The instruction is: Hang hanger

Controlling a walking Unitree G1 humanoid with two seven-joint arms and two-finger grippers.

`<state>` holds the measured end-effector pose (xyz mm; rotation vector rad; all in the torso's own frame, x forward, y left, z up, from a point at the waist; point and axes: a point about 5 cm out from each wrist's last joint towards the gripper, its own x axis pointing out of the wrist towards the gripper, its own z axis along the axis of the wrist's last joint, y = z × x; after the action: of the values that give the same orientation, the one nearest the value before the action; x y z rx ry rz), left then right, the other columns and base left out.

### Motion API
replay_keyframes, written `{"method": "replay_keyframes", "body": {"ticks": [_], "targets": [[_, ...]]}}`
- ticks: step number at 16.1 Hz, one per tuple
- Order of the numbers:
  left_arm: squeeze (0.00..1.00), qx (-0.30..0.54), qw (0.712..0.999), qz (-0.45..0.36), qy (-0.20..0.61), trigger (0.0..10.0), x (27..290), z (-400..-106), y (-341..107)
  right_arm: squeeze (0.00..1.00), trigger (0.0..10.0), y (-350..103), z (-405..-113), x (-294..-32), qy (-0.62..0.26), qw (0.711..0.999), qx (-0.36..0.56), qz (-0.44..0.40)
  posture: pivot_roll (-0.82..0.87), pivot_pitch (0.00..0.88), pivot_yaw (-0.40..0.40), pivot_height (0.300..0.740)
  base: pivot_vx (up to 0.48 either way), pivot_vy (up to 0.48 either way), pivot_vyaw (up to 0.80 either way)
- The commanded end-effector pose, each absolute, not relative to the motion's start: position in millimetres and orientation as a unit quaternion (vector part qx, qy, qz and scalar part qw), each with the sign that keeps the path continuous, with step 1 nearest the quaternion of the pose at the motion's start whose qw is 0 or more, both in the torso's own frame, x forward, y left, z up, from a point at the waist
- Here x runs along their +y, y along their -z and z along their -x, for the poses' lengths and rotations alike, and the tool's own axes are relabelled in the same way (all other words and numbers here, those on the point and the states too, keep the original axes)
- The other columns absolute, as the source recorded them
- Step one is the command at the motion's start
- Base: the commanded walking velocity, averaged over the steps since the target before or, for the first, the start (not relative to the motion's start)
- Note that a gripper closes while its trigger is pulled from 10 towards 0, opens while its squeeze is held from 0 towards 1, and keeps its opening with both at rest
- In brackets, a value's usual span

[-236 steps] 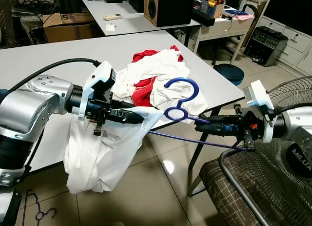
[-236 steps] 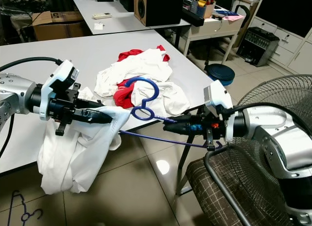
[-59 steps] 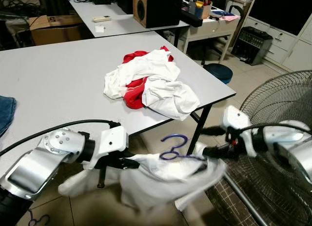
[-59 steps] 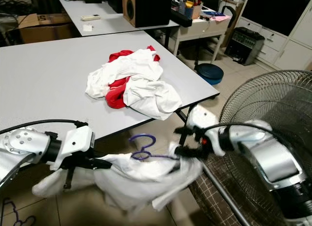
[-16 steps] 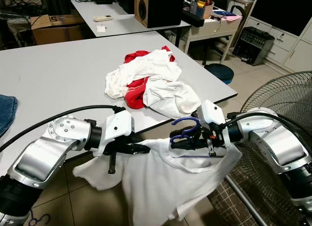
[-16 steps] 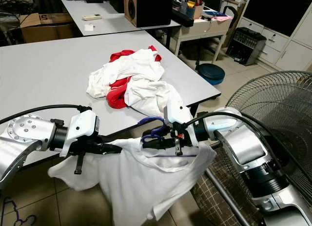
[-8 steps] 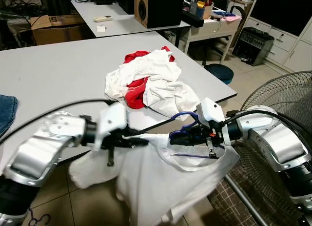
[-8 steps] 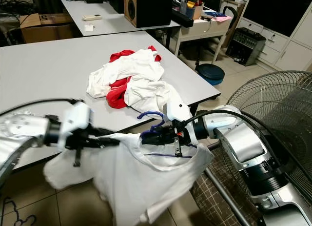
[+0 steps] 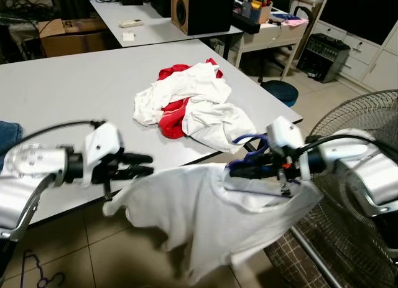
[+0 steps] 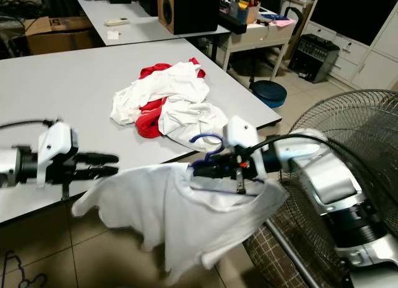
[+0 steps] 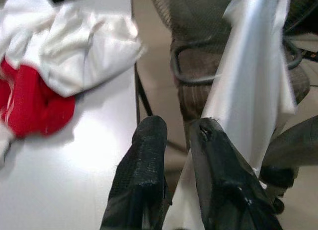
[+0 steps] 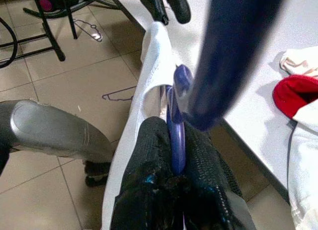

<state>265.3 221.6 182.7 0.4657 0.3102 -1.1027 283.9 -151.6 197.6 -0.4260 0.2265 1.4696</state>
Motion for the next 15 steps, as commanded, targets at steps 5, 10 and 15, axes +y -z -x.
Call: {"method": "replay_keyframes", "body": {"ticks": [5,10,15], "targets": [[0.00,0.169,0.845,-0.204,0.465,10.0,236.1,-265.7,-154.7,0.00,0.0,-219.3,-281.1,-160.6,-0.662,0.723,0.067,0.185,-0.01,0.000,-0.036,0.740,0.000,0.000,0.00],[0.00,0.161,0.850,-0.142,0.481,0.0,237.6,-255.2,-153.9,0.00,0.0,-223.6,-282.4,-164.8,-0.656,0.728,0.066,0.187,-0.01,0.000,-0.038,0.740,0.000,0.000,0.00],[0.00,0.139,0.865,-0.078,0.475,0.0,236.4,-251.8,-153.9,0.00,0.0,-228.8,-284.8,-166.8,-0.653,0.731,0.061,0.189,-0.01,0.000,-0.042,0.740,0.000,0.000,0.00]]}}
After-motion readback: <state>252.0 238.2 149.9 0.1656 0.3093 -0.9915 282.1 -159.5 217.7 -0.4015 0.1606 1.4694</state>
